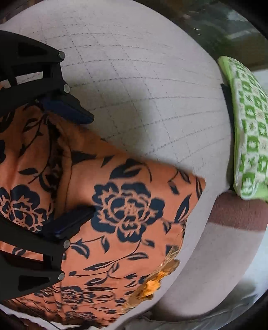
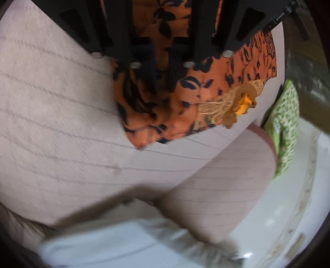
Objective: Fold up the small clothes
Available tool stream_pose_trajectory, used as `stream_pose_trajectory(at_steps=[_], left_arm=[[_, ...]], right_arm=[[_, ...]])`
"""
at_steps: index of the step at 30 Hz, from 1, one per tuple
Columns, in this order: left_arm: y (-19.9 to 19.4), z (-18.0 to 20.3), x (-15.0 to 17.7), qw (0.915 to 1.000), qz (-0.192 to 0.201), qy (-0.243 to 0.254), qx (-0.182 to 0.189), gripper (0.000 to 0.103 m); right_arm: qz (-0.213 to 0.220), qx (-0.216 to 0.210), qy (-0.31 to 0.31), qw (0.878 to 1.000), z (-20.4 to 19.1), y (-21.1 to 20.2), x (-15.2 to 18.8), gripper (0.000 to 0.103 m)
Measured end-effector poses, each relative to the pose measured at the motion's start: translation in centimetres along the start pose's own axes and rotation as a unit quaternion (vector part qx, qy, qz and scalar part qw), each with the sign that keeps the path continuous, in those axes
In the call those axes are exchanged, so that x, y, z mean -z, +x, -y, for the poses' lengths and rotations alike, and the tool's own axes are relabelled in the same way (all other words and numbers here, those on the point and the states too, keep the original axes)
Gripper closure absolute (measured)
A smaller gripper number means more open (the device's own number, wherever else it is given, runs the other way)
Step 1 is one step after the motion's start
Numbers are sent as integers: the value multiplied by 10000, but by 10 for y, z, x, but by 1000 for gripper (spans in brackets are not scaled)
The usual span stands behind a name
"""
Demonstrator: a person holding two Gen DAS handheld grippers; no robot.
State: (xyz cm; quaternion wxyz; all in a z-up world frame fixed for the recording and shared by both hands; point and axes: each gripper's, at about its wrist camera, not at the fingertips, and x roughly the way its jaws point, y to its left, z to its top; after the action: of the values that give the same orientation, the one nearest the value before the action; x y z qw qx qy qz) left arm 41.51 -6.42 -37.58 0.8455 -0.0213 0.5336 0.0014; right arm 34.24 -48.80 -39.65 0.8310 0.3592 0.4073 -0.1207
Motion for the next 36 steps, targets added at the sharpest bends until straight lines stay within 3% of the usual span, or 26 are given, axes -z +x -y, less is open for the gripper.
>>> stream_pose_trajectory(at_steps=[3, 5, 7, 9, 11, 13, 16, 20, 22, 26, 28, 29, 30, 33, 36], left_arm=[[-6, -6, -4, 9999, 102, -134, -21, 18], [-13, -5, -3, 9998, 167, -80, 101, 19], [-19, -2, 0, 9998, 189, 24, 113, 19], [-15, 3, 2, 9998, 25, 169, 93, 18], [-6, 7, 6, 9991, -265, 342, 24, 18], [-15, 3, 8, 9995, -173, 238, 116, 18], [-34, -7, 9, 9996, 73, 217, 160, 18], [-47, -21, 20, 9993, 78, 238, 278, 18], [-62, -41, 43, 9988, 93, 337, 350, 18], [-92, -87, 77, 9990, 146, 280, 301, 18], [-105, -113, 95, 9989, 107, 260, 383, 18], [-115, -125, 107, 9985, 91, 309, 432, 18], [-121, -132, 116, 9984, 75, 373, 424, 18], [-139, -160, 145, 9987, -37, 440, 255, 18], [-144, -177, 164, 9979, -284, 209, 540, 18]], right_arm=[[66, 178, -225, 9996, -11, -18, 13, 90], [75, -174, -481, 9987, -23, -28, 29, 90], [-224, -418, -642, 9968, -32, -24, 43, 90], [-725, -314, -787, 9938, -37, -8, 55, 91], [-757, -247, -719, 9942, -32, -6, 62, 91], [-947, -269, -555, 9936, -30, -21, 63, 90], [-712, -504, -729, 9935, -29, -54, 72, 89], [-425, -825, -809, 9924, -27, -99, 98, 89], [-393, -1038, -649, 9917, -9, -127, 124, 89], [-484, -926, -730, 9918, 18, -171, 165, 79], [-485, -880, -793, 9918, 33, -194, 184, 64], [-456, -881, -792, 9919, 42, -204, 190, 39], [-339, -918, -743, 9924, 50, -217, 199, 28], [-158, -960, -562, 9937, 63, -229, 216, 28], [-420, -955, -337, 9940, 78, -228, 225, 28]])
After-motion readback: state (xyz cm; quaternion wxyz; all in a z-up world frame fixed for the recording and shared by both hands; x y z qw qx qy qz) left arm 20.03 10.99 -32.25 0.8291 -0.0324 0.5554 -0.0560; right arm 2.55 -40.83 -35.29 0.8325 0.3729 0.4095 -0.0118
